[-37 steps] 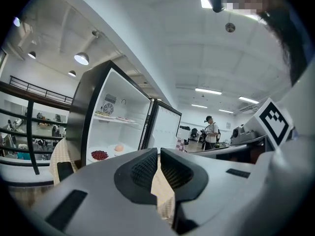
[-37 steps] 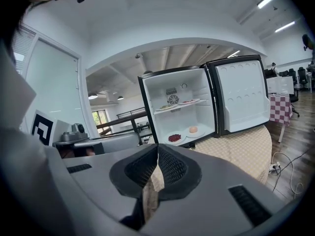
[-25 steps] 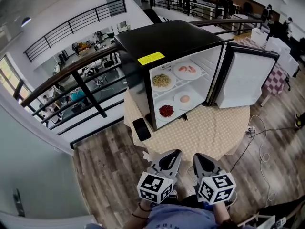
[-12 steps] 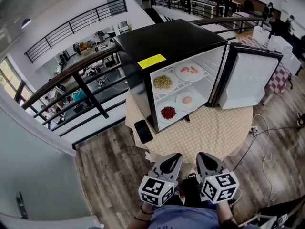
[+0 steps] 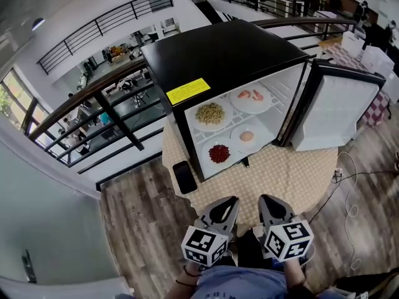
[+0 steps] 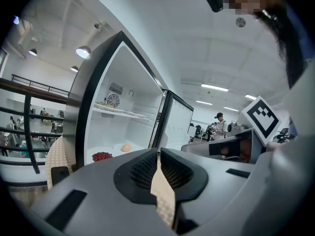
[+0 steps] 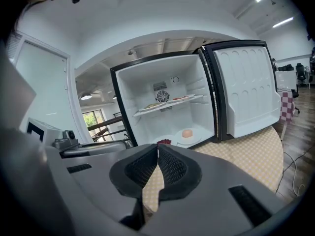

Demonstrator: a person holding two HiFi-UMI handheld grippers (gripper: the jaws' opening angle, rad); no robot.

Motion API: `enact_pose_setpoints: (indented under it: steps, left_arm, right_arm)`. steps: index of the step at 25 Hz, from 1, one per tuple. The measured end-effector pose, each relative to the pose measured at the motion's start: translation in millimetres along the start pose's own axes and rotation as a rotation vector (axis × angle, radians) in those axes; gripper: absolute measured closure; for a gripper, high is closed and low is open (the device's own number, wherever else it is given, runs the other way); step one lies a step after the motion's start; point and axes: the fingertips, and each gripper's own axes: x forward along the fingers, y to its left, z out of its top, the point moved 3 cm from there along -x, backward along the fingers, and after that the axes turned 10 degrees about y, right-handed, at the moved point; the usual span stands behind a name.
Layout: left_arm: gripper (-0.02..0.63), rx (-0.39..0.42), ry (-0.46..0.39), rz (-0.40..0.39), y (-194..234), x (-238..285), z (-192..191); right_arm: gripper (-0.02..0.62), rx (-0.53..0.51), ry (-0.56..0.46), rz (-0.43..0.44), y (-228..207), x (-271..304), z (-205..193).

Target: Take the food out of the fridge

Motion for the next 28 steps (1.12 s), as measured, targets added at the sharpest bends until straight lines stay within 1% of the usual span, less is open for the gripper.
enact_pose_setpoints:
  steps: [4,8,13,17,23,28]
  left_arm:
    - [0.586,-0.007,-0.001,0.017,11,32,13]
    - [0.586,-0.008,0.001,0.032,18,59,24]
    - [0.586,0.017,0.038,0.081,27,88,19]
    - [0.586,-0.007,0.062,0.099,34,103,13]
    - [0.586,-0.031,0.11,0.124,45,120,8]
    - [0.586,-0.049,0.121,0.142,51,128,7]
  right_arm:
    - [0.575,-0.005,0.019,0.007,-27,20,18]
    - [0.575,0.002,0.018,0.023,-50,36,41]
    - [0.575,0.014,0.021,0.05,-73,57,56]
    - [0.575,0.032,0.034,0.079,-87,74,63]
    - [0.575,0.09,0.057,0.104,-109,97,65]
    - [0.574,0.09,0.098,0.133,-124,120,62]
